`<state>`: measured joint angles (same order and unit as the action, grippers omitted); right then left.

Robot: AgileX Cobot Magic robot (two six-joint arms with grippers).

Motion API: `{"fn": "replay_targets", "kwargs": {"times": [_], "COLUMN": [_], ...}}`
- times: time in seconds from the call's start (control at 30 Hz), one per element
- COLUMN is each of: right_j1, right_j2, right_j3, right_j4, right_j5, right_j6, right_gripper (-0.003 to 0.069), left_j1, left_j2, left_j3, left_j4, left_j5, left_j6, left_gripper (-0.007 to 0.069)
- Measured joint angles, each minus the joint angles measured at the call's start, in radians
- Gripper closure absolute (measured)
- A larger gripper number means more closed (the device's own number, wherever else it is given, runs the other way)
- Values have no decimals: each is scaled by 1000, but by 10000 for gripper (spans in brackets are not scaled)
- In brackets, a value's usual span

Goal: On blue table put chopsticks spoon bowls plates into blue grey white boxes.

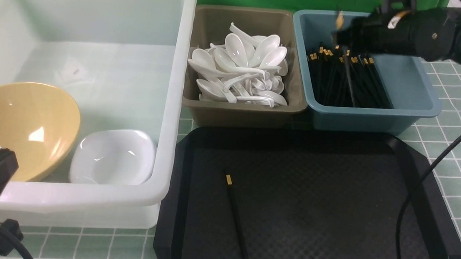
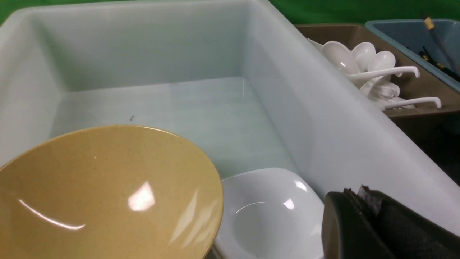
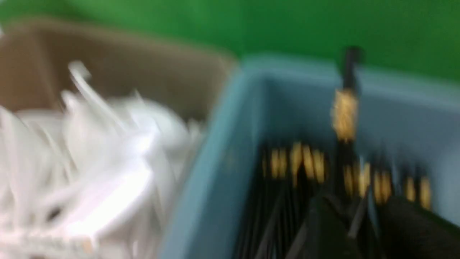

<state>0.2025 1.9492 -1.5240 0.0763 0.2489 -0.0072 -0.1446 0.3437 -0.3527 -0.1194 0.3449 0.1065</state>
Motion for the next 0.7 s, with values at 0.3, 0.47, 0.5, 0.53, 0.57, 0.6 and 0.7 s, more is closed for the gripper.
{"fn": "replay_targets", "kwargs": {"times": [0.3, 0.47, 0.5, 0.53, 0.57, 0.6, 0.7], "right_j1": [227, 477, 519, 544, 559, 563, 590], "right_j2": [-66, -56, -44, -32, -22, -19, 38], "right_j3": [1, 67, 71, 71, 71, 71, 71], "right_j4": [51, 55, 53, 52, 49, 49, 37], "right_j5": [769, 752, 732, 717, 701, 698, 669], "right_j6": [-40, -48, -40, -29, -22, -19, 7], "right_gripper": [275, 275, 275, 275, 275, 275, 275], "left_j1": [0, 0, 0, 0, 0, 0, 0], "left_j2": [0, 0, 0, 0, 0, 0, 0], "left_j3": [19, 19, 19, 19, 19, 19, 19], "left_j4": [0, 0, 0, 0, 0, 0, 0], "left_j5": [-60, -71, -74, -75, -75, -75, -75], "left_j6": [0, 0, 0, 0, 0, 0, 0], "left_gripper": [622, 622, 622, 622, 622, 622, 622]}}
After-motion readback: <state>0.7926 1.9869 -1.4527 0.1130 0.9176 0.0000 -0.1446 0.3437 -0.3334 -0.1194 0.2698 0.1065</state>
